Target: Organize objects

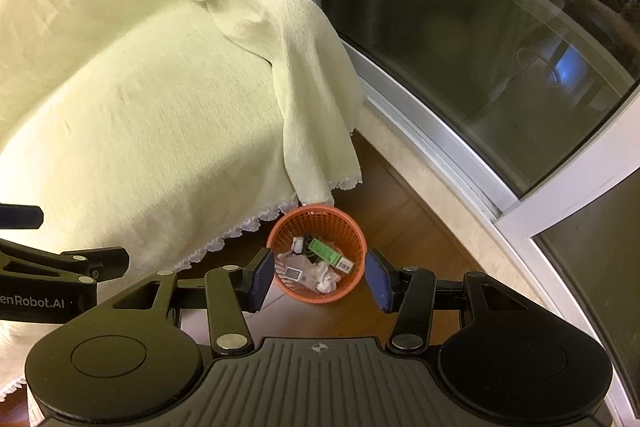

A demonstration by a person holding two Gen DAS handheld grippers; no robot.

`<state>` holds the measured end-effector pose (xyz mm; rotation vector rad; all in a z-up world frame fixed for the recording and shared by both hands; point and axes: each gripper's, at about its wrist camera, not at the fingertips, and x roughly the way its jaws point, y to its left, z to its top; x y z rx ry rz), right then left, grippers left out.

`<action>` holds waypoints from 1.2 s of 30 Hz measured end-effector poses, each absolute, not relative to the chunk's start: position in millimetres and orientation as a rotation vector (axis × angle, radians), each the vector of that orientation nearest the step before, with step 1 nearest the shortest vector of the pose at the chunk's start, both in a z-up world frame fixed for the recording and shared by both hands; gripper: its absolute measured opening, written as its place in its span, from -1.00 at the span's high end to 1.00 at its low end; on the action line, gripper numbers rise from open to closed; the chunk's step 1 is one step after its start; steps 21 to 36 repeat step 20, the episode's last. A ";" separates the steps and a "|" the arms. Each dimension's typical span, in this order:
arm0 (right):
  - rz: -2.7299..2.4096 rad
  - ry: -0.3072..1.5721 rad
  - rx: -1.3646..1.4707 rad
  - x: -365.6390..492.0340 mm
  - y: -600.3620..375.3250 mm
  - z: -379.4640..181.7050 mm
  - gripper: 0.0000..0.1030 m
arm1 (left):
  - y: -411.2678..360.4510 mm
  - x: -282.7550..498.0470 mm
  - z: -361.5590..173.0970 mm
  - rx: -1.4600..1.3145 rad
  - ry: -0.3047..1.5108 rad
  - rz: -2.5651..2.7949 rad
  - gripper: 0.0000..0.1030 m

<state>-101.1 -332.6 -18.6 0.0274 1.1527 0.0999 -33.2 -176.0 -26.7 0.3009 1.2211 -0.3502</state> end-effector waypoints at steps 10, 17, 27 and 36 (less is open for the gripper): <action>0.098 1.161 0.035 -101.2 -328.2 -19.2 0.08 | -171.6 -31.3 -26.3 0.317 1.208 -0.349 -0.98; 0.097 1.160 0.032 -101.6 -326.6 -19.9 0.08 | -168.7 -33.9 -24.9 0.303 1.187 -0.349 -0.98; 0.096 1.162 0.033 -101.8 -326.3 -20.3 0.08 | -168.2 -34.4 -25.5 0.299 1.186 -0.353 -0.98; 0.096 1.162 0.033 -101.8 -326.3 -20.3 0.08 | -168.2 -34.4 -25.5 0.299 1.186 -0.353 -0.98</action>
